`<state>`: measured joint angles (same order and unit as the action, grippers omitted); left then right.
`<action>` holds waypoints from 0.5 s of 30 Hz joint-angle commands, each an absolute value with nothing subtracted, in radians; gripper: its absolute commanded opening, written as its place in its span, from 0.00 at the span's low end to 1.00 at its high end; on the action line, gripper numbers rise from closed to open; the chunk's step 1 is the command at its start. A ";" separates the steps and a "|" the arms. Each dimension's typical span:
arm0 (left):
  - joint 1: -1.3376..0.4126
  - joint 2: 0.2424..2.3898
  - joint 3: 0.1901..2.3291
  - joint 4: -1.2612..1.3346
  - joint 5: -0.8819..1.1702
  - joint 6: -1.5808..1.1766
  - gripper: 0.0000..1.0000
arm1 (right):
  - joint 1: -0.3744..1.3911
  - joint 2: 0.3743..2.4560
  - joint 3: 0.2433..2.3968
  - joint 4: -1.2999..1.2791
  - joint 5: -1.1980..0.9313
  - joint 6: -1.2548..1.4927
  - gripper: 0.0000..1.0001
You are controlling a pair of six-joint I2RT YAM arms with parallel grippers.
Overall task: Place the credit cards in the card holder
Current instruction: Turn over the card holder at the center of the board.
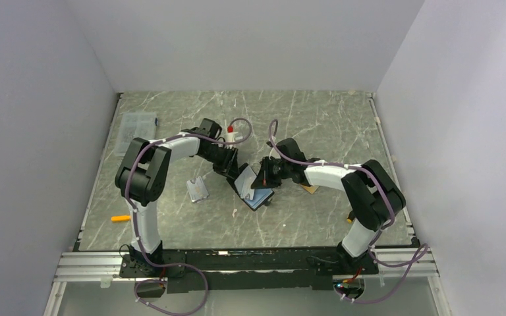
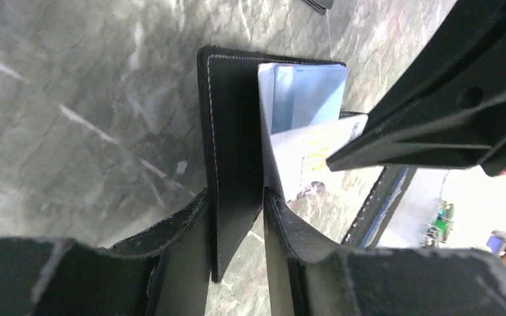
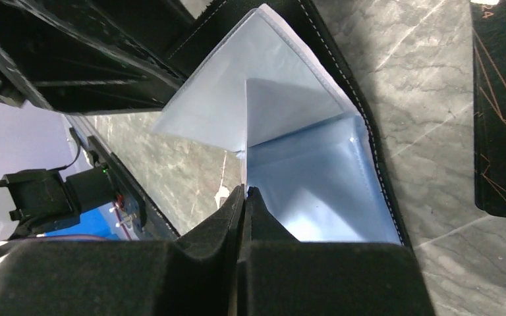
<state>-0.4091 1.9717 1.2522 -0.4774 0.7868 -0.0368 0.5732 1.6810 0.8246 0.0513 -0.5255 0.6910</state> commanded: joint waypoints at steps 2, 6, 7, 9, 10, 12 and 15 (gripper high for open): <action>-0.351 1.973 1.243 -0.497 0.915 -0.012 0.37 | 0.575 1.702 0.829 0.083 -0.485 0.663 0.00; -0.331 1.969 1.233 -0.475 0.963 -0.028 0.37 | 0.575 1.724 0.824 0.104 -0.497 0.673 0.00; -0.328 1.967 1.233 -0.469 0.972 -0.033 0.37 | 0.575 1.727 0.825 0.107 -0.499 0.673 0.00; -0.324 1.963 1.226 -0.456 0.988 -0.040 0.37 | 0.575 1.732 0.825 0.108 -0.500 0.674 0.00; -0.322 1.962 1.223 -0.451 0.994 -0.042 0.37 | 0.575 1.732 0.825 0.107 -0.500 0.674 0.00; -0.322 1.964 1.222 -0.441 1.018 -0.050 0.38 | 0.576 1.733 0.824 0.106 -0.501 0.672 0.00; -0.322 1.977 1.232 -0.441 1.060 -0.058 0.38 | 0.576 1.732 0.822 0.103 -0.500 0.670 0.00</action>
